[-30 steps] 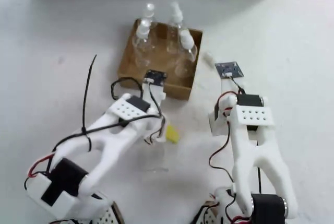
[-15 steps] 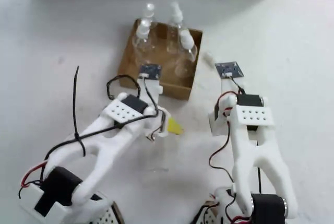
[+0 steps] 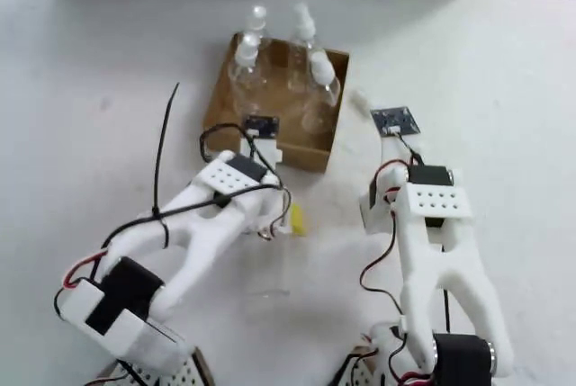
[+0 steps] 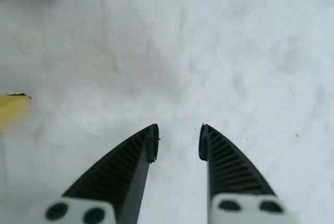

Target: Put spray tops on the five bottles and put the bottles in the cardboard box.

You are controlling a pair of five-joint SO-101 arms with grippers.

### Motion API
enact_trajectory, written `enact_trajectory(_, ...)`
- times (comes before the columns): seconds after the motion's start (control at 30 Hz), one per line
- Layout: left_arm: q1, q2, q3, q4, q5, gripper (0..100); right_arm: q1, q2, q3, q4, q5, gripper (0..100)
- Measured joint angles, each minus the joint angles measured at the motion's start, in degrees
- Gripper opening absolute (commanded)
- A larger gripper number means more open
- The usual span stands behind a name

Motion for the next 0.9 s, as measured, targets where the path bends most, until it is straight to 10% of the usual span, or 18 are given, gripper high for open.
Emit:
enact_trajectory(0.07, 0.0, 0.0, 0.0, 0.0, 0.2, 1, 0.0, 0.0, 0.0, 0.0, 0.0, 10.5)
enact_trajectory(0.9, -10.0, -5.5, 5.4, -7.4, -16.3, 2, 5.5, 0.1, -2.5, -1.6, 1.2, 10.9)
